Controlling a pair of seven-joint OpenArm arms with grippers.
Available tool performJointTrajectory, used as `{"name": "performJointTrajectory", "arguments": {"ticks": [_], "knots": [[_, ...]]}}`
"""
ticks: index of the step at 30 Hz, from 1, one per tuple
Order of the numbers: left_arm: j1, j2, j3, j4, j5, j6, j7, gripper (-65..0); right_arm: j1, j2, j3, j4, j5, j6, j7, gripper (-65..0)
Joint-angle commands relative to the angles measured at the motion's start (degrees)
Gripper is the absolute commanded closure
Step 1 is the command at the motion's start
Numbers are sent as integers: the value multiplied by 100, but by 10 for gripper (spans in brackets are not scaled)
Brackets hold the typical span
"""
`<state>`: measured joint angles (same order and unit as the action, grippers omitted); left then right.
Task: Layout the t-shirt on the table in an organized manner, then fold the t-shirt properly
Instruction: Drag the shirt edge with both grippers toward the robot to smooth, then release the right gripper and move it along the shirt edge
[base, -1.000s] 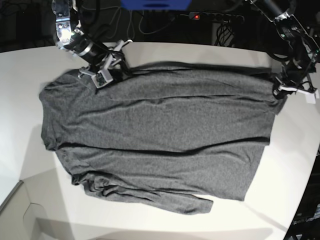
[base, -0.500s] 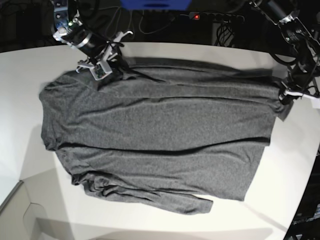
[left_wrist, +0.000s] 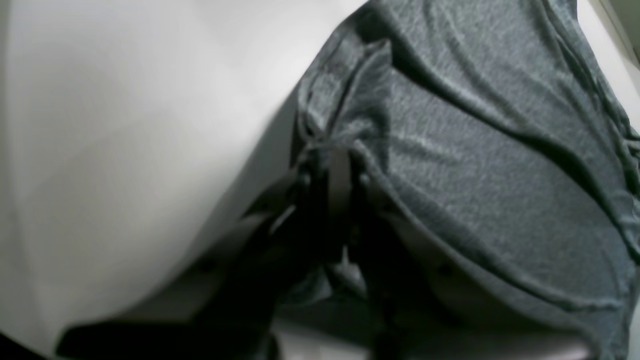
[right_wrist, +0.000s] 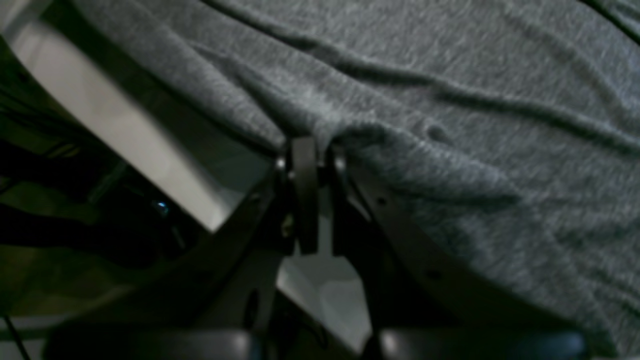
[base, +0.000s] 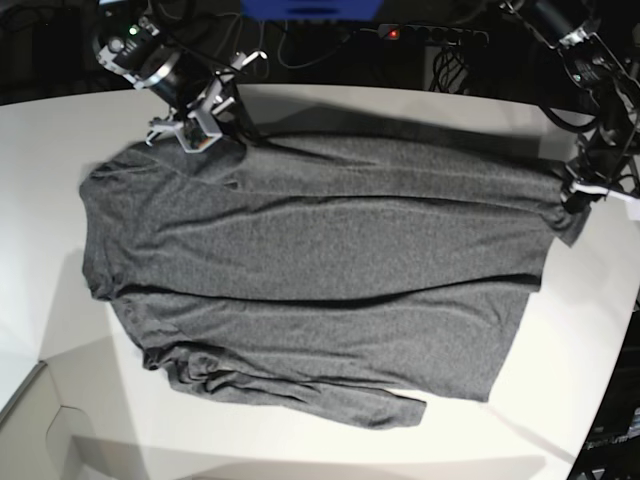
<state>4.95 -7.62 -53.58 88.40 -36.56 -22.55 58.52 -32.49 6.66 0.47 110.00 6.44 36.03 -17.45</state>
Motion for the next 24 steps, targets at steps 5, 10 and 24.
{"name": "performJointTrajectory", "arguments": {"ticks": [5, 10, 24], "knots": [[63, -175, -44, 123, -94, -27, -98, -1, -175, 25, 19, 372, 126, 6, 194, 0], [221, -219, -44, 79, -94, -27, -98, -1, -316, 25, 1, 442, 126, 14, 202, 0], [318, -254, -35, 70, -41, -27, -125, -1, -738, 25, -157, 539, 126, 41, 202, 0]]}}
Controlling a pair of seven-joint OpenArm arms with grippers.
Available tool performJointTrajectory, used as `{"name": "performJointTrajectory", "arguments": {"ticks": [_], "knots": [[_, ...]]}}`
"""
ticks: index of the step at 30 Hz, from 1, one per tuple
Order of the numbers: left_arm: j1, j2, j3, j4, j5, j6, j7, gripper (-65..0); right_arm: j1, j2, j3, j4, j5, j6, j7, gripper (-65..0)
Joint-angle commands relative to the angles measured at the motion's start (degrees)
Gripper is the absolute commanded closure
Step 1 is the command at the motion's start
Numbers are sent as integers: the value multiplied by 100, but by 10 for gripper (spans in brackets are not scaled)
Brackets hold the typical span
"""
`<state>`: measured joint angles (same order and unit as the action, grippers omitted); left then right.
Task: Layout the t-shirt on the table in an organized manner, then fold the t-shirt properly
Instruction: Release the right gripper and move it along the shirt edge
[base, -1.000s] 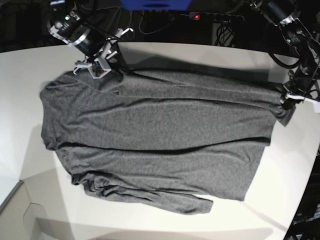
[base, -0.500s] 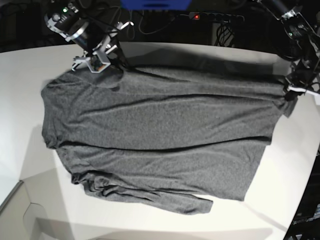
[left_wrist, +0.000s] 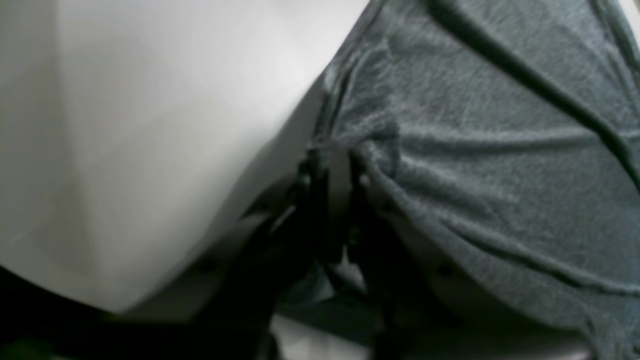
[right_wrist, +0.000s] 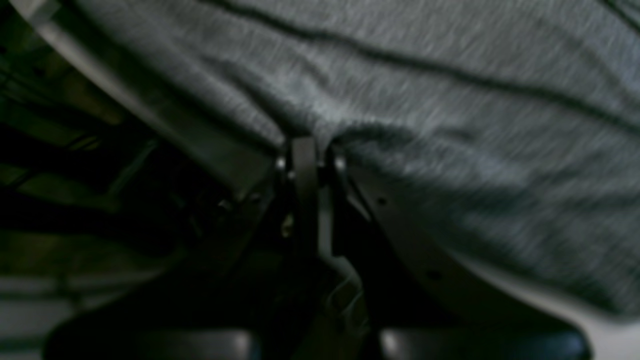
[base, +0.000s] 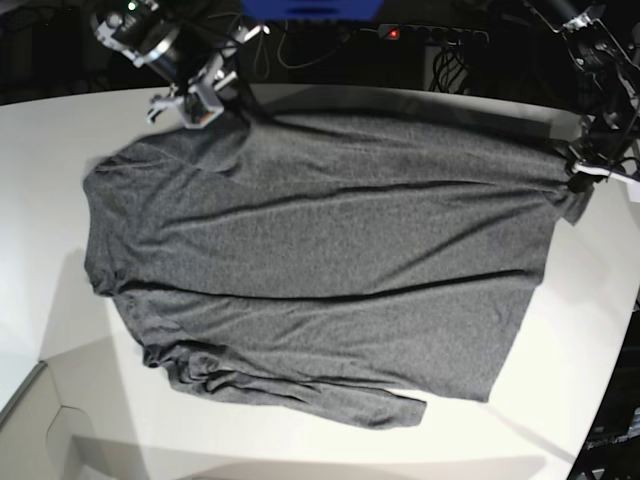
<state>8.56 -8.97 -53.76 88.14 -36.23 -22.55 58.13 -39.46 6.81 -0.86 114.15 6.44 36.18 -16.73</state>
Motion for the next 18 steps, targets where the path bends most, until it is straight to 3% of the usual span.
{"name": "performJointTrajectory", "arguments": {"ticks": [1, 18], "knots": [[-43, -127, -18, 96, -83, -27, -85, -1, -58, 36, -111, 124, 126, 26, 130, 0], [-51, -232, -18, 105, -127, -27, -77, -1, 56, 44, -208, 62, 90, 17, 69, 0]]}}
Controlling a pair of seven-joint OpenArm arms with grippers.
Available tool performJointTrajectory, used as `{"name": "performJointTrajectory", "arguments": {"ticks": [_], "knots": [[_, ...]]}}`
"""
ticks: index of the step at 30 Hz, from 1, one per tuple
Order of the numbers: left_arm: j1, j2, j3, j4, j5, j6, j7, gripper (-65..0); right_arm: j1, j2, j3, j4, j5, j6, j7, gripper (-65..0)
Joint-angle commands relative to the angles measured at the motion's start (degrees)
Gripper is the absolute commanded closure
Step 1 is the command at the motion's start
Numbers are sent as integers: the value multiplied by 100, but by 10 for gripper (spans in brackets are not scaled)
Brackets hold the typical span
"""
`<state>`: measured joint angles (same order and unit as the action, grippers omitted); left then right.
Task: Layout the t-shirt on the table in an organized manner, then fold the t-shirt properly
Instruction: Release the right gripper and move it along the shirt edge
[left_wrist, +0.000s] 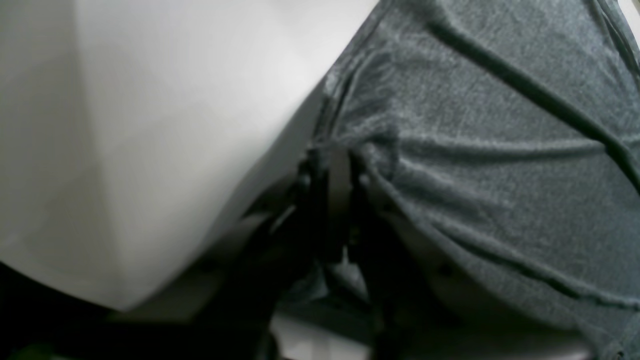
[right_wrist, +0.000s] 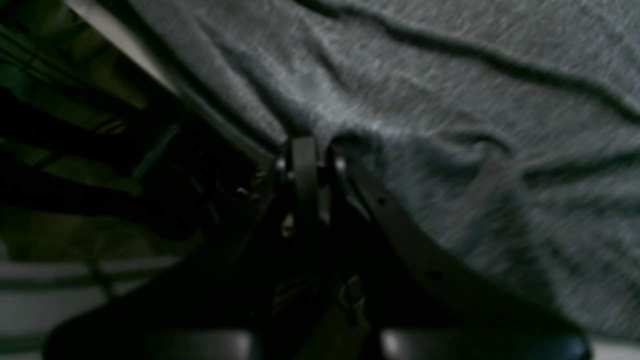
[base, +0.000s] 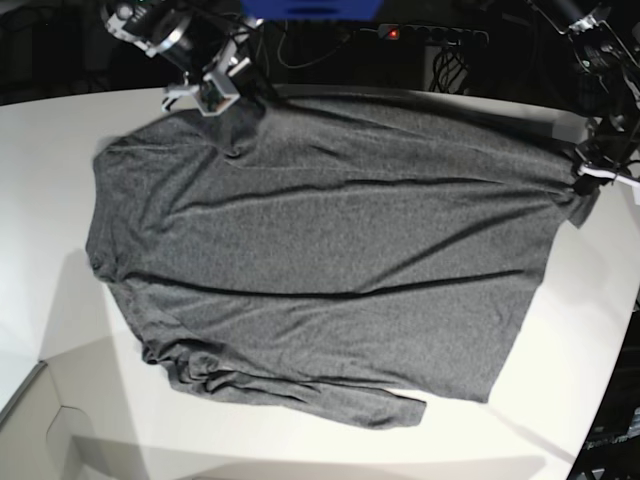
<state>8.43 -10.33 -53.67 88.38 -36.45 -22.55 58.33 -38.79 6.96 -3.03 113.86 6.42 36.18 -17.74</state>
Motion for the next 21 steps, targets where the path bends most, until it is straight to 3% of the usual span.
{"name": "performJointTrajectory", "arguments": {"ticks": [1, 4, 11, 15, 21], "knots": [[-38, -97, -26, 72, -105, -27, -114, -1, 50, 29, 8, 82, 93, 17, 169, 0], [-47, -97, -9, 72, -96, -27, -123, -1, 252, 29, 8, 82, 93, 17, 64, 0], [-416, -97, 18, 63, -34, 0, -105, -1, 1043, 29, 17, -156, 93, 17, -877, 0], [-689, -106, 18, 63, 124, 26, -87, -1, 1228, 29, 26, -191, 93, 17, -930, 0], [-1172, -35, 369, -42, 915, 26, -87, -1, 1571, 12, 26, -446, 93, 17, -947, 0]]}}
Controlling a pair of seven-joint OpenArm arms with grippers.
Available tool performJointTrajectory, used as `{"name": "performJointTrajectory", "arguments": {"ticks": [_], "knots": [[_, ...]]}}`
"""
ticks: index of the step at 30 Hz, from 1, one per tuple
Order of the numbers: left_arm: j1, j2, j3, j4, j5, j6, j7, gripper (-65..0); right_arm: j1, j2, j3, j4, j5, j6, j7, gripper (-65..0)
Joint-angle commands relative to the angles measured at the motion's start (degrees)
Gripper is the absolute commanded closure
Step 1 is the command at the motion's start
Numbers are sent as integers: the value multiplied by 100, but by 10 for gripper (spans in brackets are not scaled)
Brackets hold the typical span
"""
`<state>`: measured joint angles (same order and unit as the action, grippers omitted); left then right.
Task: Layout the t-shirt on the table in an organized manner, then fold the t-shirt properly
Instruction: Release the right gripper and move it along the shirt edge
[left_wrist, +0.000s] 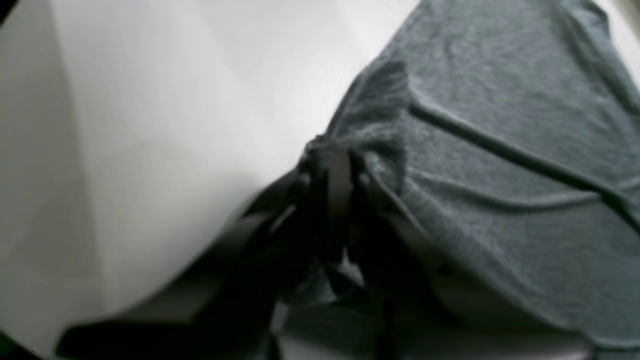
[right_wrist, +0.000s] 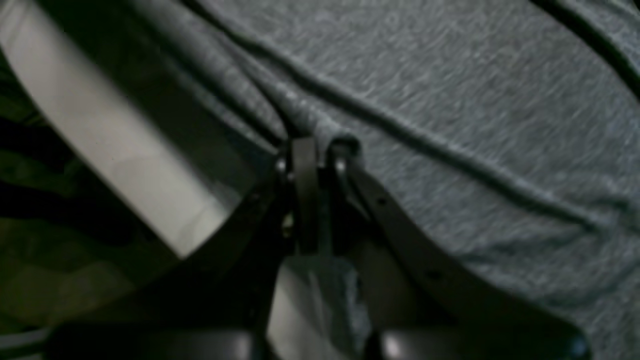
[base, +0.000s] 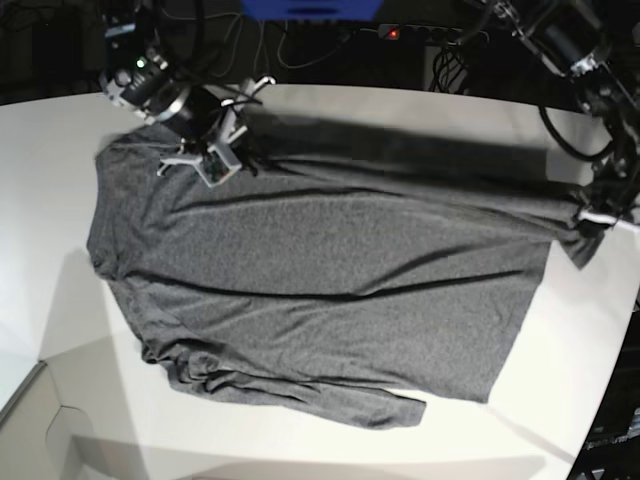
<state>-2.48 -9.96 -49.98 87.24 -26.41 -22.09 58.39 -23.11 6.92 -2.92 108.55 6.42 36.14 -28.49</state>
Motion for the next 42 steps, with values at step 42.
{"name": "performJointTrajectory", "arguments": {"ticks": [42], "knots": [[-1559, -407, 1389, -2214, 782, -20, -1298, -1, 1876, 34, 665, -1664, 93, 21, 128, 0]]}}
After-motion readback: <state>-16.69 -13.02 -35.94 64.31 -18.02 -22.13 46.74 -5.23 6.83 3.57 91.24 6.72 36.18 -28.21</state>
